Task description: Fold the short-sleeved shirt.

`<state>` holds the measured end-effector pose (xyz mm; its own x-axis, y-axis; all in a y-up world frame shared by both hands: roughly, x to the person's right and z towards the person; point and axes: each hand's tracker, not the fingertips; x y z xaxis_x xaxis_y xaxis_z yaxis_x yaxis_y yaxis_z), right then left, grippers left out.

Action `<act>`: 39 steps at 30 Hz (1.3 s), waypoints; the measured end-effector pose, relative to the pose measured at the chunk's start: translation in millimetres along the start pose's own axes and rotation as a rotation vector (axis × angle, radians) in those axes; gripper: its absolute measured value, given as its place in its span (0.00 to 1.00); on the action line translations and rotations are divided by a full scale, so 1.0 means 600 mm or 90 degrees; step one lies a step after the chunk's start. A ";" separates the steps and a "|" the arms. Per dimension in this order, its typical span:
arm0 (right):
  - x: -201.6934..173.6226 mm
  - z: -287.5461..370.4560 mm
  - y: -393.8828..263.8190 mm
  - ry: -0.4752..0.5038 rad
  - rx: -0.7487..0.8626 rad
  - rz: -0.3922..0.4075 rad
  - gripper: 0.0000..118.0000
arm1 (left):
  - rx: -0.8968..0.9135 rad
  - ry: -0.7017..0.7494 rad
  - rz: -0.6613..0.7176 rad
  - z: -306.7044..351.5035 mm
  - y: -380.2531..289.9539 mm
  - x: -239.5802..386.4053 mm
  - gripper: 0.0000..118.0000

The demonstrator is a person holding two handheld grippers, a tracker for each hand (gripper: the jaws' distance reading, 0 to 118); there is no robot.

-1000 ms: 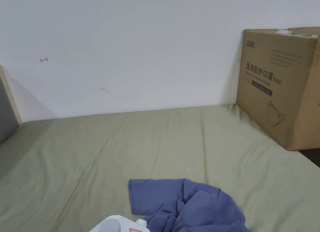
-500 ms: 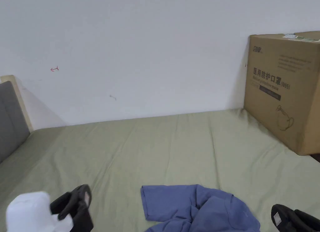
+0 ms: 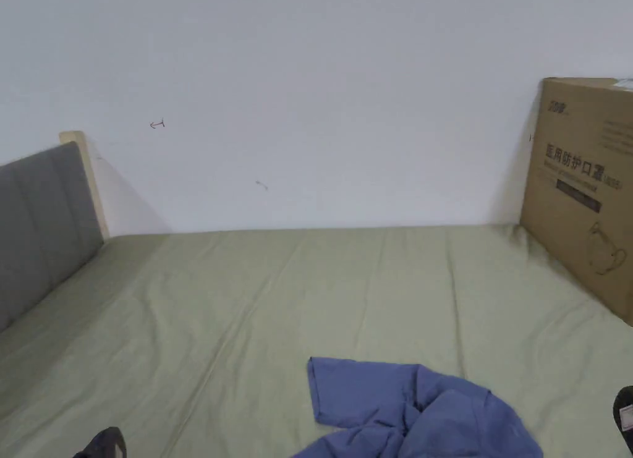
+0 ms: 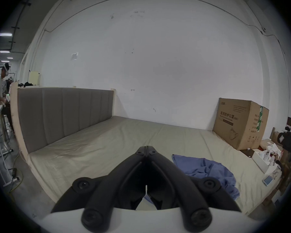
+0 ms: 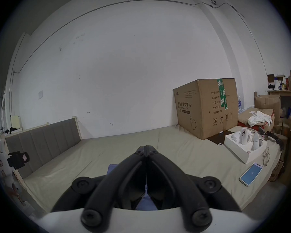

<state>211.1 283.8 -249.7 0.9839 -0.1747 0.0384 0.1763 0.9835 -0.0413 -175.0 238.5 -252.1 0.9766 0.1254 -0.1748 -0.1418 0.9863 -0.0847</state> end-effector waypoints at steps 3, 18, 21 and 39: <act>0.003 0.006 0.010 0.007 -0.014 -0.018 0.00 | -0.164 -0.089 0.021 -0.082 0.031 0.004 0.00; 0.029 -0.060 -0.054 0.021 -0.191 -0.055 0.00 | -0.699 -0.099 0.007 -0.396 -0.249 0.011 1.00; 0.024 -0.076 -0.072 0.016 -0.221 -0.050 0.00 | -0.641 -0.081 -0.189 -0.358 -0.253 0.066 0.88; -0.055 -0.684 -0.135 0.113 -0.666 0.090 0.97 | -0.300 -0.214 0.042 -0.238 -0.216 0.045 0.02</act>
<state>176.9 190.2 -657.6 0.9728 -0.1504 -0.1764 -0.0838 0.4814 -0.8725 -153.4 98.7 -386.0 0.9502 0.2876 0.1203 -0.1851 0.8310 -0.5247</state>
